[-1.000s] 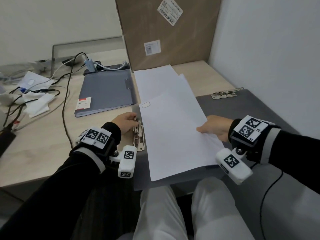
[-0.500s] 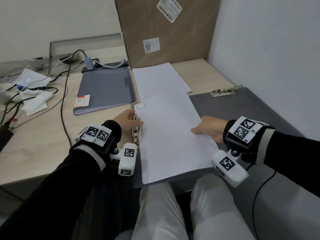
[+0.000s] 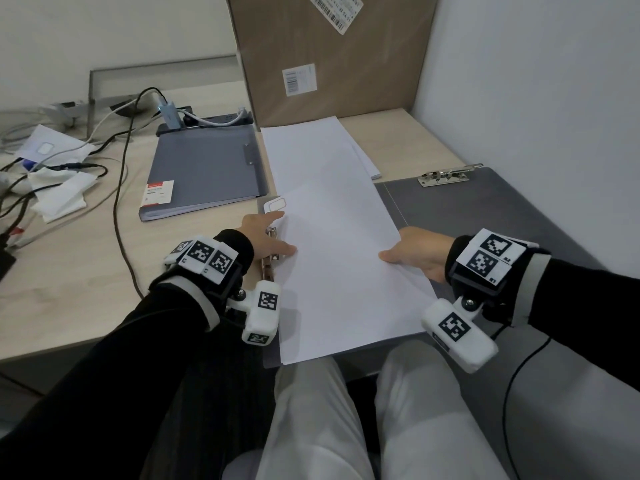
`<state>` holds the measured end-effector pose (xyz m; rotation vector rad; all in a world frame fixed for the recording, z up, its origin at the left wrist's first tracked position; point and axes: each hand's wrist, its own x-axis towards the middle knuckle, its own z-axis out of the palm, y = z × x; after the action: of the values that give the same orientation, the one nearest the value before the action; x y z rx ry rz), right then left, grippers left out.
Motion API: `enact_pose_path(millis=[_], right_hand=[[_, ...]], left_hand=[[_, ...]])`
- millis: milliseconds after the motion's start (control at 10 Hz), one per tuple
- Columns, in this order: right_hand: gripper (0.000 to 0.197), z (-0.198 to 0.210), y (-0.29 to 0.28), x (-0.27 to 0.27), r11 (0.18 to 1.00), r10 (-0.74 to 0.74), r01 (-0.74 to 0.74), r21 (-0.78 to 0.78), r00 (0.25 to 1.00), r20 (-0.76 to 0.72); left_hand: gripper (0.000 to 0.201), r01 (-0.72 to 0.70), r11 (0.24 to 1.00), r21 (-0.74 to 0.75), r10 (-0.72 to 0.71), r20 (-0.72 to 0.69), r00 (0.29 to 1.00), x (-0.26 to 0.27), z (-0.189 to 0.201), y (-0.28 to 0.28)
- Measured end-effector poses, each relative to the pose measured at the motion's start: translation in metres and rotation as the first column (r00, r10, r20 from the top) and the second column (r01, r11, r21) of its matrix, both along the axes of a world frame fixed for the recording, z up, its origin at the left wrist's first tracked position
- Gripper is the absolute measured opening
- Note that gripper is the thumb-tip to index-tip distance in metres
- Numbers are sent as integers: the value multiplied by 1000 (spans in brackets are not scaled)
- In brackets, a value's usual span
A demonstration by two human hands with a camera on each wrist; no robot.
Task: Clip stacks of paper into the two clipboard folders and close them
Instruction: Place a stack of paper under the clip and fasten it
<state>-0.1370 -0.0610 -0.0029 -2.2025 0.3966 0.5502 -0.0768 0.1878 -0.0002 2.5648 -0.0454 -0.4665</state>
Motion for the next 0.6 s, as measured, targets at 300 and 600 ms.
enact_pose_path(millis=[300, 600], right_hand=[[41, 6, 4, -2, 992, 52, -54, -113, 999, -15], [55, 21, -11, 0, 961, 155, -141, -237, 987, 42]], left_hand=[[79, 75, 982, 173, -70, -38, 997, 1, -2, -1], [77, 83, 978, 193, -74, -52, 996, -1, 3, -6]])
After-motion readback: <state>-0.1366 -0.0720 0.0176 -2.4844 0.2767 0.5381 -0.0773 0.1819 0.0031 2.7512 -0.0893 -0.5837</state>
